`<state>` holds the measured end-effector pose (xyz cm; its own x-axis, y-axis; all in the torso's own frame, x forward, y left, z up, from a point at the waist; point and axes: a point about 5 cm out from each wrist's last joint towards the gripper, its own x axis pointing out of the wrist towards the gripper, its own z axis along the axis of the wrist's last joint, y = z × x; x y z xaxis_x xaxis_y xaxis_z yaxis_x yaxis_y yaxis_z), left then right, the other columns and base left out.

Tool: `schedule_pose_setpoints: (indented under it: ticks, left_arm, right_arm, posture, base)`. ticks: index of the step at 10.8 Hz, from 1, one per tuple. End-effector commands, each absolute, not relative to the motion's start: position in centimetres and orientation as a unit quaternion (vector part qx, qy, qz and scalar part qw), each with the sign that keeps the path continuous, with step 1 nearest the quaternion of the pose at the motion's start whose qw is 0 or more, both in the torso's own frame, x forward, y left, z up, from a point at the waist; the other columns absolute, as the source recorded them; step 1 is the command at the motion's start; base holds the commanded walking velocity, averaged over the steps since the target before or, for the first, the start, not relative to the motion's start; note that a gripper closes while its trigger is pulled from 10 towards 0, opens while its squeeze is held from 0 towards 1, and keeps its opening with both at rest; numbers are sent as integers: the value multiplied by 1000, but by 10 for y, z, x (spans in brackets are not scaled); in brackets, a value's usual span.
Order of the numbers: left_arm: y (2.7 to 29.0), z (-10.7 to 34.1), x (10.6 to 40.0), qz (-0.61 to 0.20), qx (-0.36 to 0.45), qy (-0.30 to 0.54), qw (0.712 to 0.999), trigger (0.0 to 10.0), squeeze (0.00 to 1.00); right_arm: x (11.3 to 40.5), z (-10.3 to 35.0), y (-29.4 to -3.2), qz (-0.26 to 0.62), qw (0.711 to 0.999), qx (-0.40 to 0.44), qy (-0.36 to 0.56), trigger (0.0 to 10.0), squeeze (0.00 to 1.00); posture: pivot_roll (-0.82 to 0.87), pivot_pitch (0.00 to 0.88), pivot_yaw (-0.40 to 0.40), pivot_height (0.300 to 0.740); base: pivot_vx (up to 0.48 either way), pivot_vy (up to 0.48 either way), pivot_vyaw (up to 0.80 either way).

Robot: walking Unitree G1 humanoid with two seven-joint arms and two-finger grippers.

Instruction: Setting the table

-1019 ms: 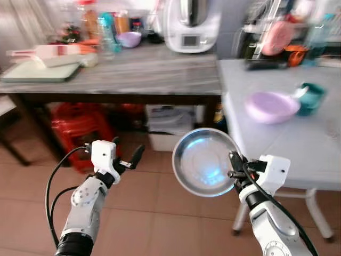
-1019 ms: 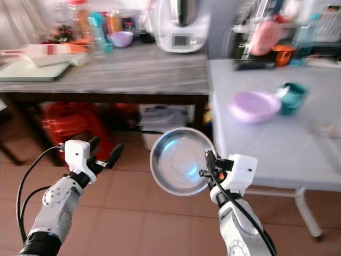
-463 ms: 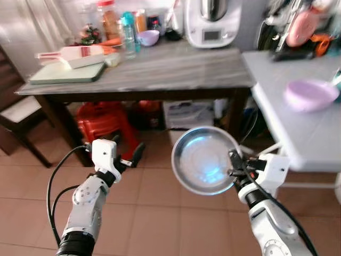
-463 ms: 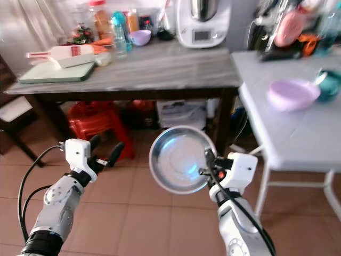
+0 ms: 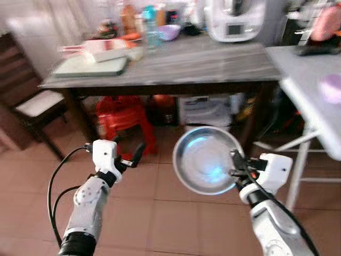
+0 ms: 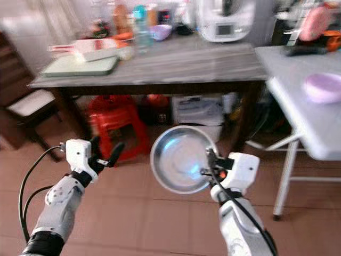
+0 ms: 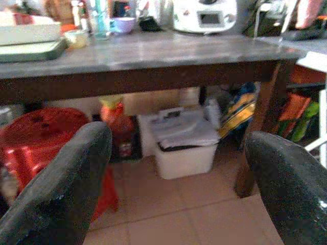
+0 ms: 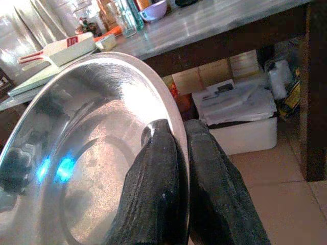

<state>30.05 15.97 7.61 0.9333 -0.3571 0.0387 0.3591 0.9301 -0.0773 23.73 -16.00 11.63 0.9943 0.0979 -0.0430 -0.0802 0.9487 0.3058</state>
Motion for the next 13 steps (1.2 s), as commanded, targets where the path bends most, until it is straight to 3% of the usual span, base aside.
schedule_pose_setpoints:
  ticks: [1,3,13]
  left_arm:
    - [152,76,299,-207,-45,-7,977,10000,0]
    - [150,77,297,-213,-39,-14,976,10000,0]
    - [134,87,301,-233,-48,-32,971,10000,0]
  right_arm:
    - [237,121,-164,39,988,150,15,10000,0]
    - [237,123,-166,36,989,145,9,10000,0]
    - [239,127,-169,32,989,143,-4,10000,0]
  posture:
    - [-19,0,91,740]
    - [-18,0,89,740]
    - [-27,0,93,740]
  base:
    - [0,0,0]
    - [0,0,0]
    - [318,0,0]
